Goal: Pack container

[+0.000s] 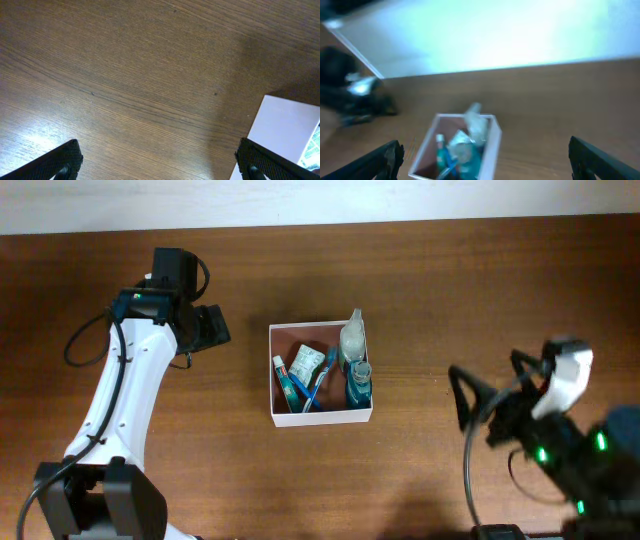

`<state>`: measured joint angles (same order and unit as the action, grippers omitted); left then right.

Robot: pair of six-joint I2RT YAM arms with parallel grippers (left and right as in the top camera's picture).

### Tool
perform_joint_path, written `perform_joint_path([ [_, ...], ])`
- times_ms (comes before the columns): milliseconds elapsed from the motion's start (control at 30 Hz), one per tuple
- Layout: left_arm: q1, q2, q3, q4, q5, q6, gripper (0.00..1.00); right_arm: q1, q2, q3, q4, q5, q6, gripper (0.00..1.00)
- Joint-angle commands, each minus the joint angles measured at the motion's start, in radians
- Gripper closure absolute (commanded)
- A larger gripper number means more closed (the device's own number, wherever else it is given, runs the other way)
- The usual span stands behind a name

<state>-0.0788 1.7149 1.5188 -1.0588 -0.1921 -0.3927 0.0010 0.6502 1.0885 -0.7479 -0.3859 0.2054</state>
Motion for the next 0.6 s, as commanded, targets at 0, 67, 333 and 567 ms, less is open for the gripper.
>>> perform_joint_path([
  [0, 0.003, -0.021, 0.015, -0.001, -0.008, 0.005, 0.01, 0.078, -0.130, 0.015, 0.003, 0.002, -0.002, 0.02],
  [67, 0.003, -0.021, 0.015, -0.001, -0.008, 0.005, 0.01, 0.096, -0.186, 0.015, -0.003, 0.003, -0.010, 0.02],
  [333, 0.003, -0.021, 0.015, -0.001, -0.008, 0.005, 0.01, 0.105, -0.378, -0.023, -0.038, 0.002, -0.009, 0.02],
  [567, 0.003, -0.021, 0.015, -0.001, -0.008, 0.005, 0.01, 0.105, -0.520, -0.226, -0.030, 0.002, -0.009, 0.02],
])
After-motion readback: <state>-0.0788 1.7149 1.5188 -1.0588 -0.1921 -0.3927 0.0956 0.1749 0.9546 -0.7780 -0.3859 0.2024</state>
